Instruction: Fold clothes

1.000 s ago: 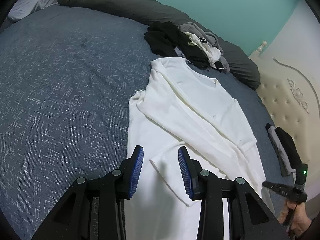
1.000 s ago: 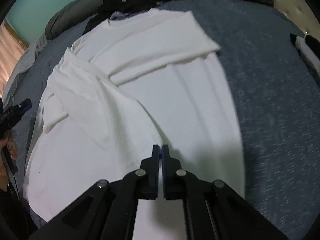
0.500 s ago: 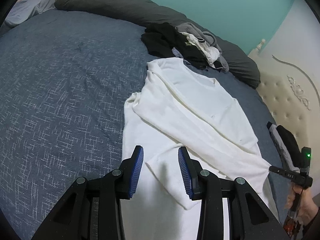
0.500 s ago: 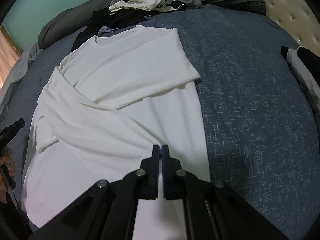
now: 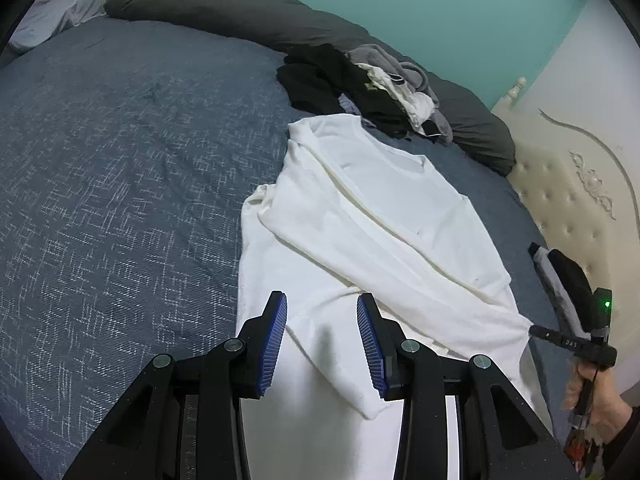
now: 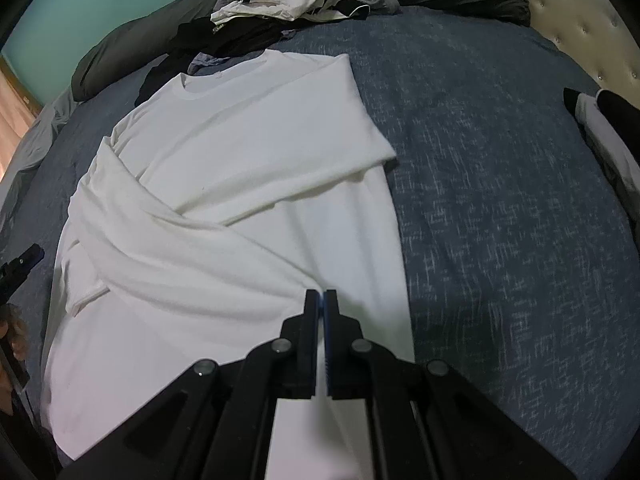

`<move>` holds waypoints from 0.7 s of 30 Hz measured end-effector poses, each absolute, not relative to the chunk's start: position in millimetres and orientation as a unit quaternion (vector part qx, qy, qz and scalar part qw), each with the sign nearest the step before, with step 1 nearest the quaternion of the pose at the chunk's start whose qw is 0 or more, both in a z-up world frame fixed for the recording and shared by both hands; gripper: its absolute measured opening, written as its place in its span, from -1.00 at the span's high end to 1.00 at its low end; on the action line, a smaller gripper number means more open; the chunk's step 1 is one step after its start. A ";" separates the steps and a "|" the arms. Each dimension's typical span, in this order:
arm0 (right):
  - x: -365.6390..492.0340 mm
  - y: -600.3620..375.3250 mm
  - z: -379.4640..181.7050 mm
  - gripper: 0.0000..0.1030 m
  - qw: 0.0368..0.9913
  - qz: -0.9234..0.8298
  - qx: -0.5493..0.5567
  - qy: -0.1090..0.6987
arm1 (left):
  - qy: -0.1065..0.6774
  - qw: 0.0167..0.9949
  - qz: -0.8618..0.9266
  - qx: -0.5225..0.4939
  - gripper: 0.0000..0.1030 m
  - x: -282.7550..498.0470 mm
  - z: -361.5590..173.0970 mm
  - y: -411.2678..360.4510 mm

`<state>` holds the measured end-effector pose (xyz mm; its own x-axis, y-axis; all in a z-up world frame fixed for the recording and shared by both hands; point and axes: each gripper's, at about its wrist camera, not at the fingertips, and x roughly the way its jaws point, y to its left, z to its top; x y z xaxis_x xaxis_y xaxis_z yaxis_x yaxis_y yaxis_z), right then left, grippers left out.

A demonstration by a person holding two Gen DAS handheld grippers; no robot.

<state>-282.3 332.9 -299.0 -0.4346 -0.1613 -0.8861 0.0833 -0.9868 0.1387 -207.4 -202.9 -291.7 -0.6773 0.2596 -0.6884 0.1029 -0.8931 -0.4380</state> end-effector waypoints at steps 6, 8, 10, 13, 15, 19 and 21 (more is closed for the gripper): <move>-300.0 337.8 -307.4 0.96 0.060 -0.842 0.535 -0.050 | -0.216 0.049 0.886 -0.407 0.24 -209.4 -294.5 -199.1; -304.8 338.1 -312.3 0.96 0.060 -0.839 0.537 -0.053 | -0.214 0.049 0.886 -0.408 0.24 -209.5 -295.0 -198.8; -308.6 337.8 -317.3 0.96 0.061 -0.838 0.540 -0.055 | -0.212 0.049 0.887 -0.408 0.24 -209.6 -295.5 -198.4; -310.6 338.2 -320.8 0.96 0.060 -0.837 0.541 -0.056 | -0.208 0.047 0.888 -0.408 0.24 -209.2 -295.7 -197.9; -308.6 342.0 -316.5 0.95 0.054 -0.841 0.533 -0.069 | -0.208 0.047 0.888 -0.408 0.27 -208.8 -295.5 -198.1; -292.2 346.1 -299.5 0.86 0.055 -0.850 0.515 -0.094 | -0.207 0.047 0.888 -0.408 0.28 -208.8 -294.8 -196.8; -279.2 345.9 -293.1 0.61 0.068 -0.847 0.514 -0.115 | -0.208 0.047 0.888 -0.407 0.28 -208.3 -294.8 -196.8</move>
